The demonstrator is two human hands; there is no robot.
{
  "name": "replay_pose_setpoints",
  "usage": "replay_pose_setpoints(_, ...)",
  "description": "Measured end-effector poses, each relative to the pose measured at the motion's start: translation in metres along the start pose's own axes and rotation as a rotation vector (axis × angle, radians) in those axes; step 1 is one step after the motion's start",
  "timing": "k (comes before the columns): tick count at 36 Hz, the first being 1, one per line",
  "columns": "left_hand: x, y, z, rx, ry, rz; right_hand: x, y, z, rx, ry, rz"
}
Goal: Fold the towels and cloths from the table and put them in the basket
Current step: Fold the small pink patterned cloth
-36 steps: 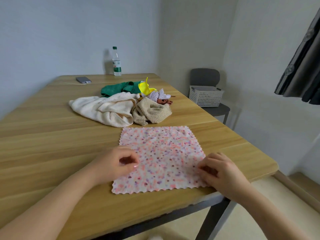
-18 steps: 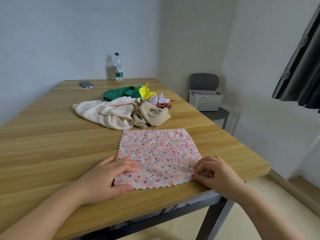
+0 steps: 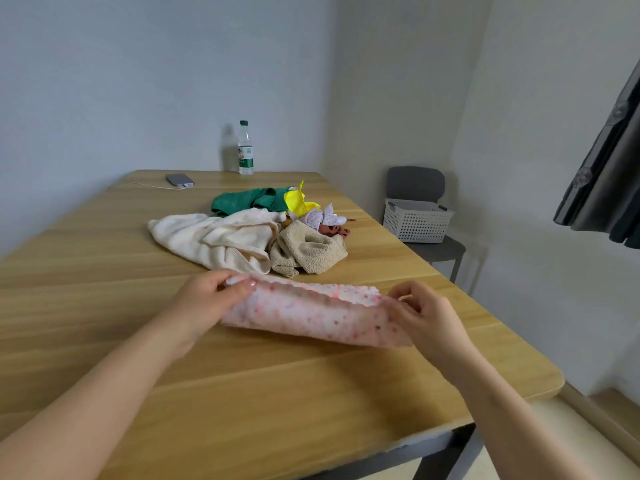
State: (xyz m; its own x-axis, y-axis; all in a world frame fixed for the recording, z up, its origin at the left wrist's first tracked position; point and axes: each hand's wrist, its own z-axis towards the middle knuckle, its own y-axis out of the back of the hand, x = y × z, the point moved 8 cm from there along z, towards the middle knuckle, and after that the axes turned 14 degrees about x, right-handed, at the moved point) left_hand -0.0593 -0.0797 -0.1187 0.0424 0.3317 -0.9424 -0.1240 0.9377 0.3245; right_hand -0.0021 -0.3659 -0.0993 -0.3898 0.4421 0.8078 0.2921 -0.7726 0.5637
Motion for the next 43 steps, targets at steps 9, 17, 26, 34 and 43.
replay_pose_setpoints(9,0.025,-0.002,0.034,-0.159,0.145,0.014,-0.030,-0.020,0.070,-0.088,-0.188,0.119)
replay_pose_setpoints(17,0.032,-0.003,0.042,-0.022,0.056,0.273,-0.048,-0.026,0.070,-0.032,-0.236,-0.011)
replay_pose_setpoints(26,0.020,0.008,0.042,-0.255,0.004,0.136,-0.044,-0.009,0.069,-0.189,-0.163,-0.038)
replay_pose_setpoints(34,0.032,-0.013,0.043,0.033,0.161,0.270,-0.059,-0.010,0.072,-0.196,-0.265,0.005)
replay_pose_setpoints(43,0.029,-0.022,0.045,0.070,0.140,0.464,-0.051,-0.019,0.065,-0.076,-0.254,-0.032)
